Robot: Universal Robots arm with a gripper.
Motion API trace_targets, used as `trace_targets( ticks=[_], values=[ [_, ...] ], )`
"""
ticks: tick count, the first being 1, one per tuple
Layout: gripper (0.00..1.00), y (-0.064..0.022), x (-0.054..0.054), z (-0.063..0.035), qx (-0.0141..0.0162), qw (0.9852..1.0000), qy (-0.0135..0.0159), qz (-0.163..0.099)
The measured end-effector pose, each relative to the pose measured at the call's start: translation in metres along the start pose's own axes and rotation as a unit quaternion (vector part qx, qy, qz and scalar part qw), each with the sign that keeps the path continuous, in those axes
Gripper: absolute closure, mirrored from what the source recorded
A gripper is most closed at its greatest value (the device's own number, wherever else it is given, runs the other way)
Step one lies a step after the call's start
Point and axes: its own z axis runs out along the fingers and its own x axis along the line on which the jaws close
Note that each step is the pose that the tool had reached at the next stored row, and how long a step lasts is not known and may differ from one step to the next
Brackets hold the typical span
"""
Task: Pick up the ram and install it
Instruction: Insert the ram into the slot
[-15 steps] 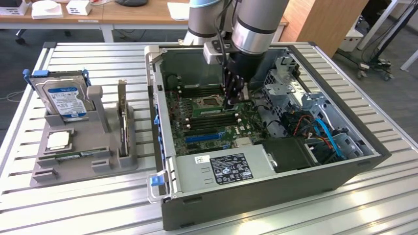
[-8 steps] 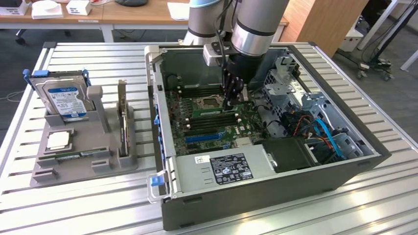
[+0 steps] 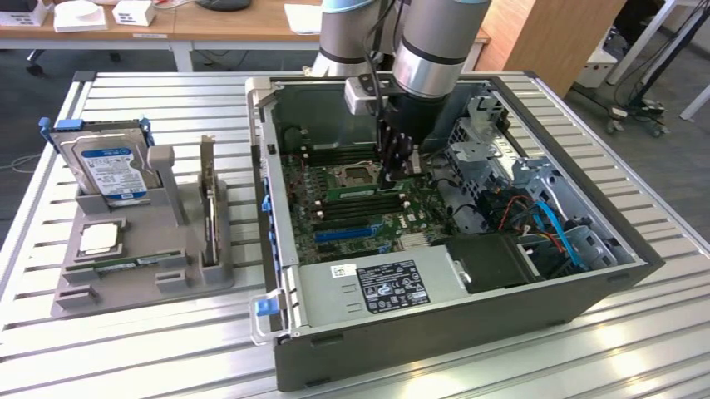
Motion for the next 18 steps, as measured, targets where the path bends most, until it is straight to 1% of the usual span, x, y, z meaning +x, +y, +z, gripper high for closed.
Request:
trace_targets(
  ticks=[9, 15, 18],
  values=[
    [0.89, -0.0001, 0.0000, 0.0014, 0.0000, 1.0000, 0.0000, 0.000],
    [0.89, -0.0002, 0.0000, 0.0046, 0.0000, 1.0000, -0.0001, 0.000],
    [0.89, -0.0002, 0.0001, 0.0047, 0.0000, 1.0000, 0.0001, 0.000]
  ],
)
